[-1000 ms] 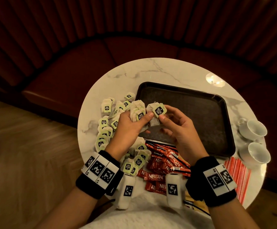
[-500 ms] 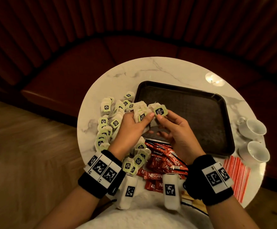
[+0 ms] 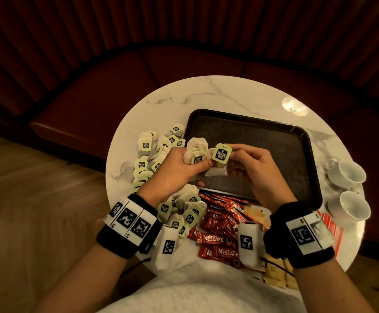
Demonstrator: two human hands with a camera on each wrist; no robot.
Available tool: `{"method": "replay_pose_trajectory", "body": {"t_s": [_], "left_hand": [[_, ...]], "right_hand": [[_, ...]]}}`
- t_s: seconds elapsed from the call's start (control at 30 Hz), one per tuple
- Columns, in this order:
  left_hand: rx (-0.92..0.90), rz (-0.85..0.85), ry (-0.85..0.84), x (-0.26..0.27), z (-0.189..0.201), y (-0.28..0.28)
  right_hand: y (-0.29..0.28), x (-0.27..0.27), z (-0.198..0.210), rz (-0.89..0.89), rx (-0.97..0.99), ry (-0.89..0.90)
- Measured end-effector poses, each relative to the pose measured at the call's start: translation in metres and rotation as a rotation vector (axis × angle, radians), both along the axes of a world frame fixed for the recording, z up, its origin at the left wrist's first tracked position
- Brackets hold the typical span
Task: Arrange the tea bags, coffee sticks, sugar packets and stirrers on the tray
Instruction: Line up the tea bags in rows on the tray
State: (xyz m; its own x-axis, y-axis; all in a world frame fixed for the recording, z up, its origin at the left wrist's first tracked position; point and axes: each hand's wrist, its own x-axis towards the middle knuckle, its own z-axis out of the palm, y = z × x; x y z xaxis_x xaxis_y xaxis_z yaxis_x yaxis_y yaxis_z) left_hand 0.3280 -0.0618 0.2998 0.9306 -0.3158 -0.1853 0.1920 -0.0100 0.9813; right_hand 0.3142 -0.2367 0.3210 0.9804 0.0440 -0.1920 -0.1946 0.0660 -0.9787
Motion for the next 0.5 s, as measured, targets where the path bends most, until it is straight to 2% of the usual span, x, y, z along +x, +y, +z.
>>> {"method": "replay_pose_trajectory", "body": {"t_s": [0.2,0.5], "left_hand": [[0.032,0.007,-0.002,0.0007,0.0028,-0.0001],[0.053,-0.005,-0.014,-0.0010,0.0076,0.0005]], "right_hand": [[-0.0061,-0.0006,0.0010,0.064,-0.007,-0.034],[-0.0054,0.0020,-0.0039,0.074,-0.157,-0.122]]}}
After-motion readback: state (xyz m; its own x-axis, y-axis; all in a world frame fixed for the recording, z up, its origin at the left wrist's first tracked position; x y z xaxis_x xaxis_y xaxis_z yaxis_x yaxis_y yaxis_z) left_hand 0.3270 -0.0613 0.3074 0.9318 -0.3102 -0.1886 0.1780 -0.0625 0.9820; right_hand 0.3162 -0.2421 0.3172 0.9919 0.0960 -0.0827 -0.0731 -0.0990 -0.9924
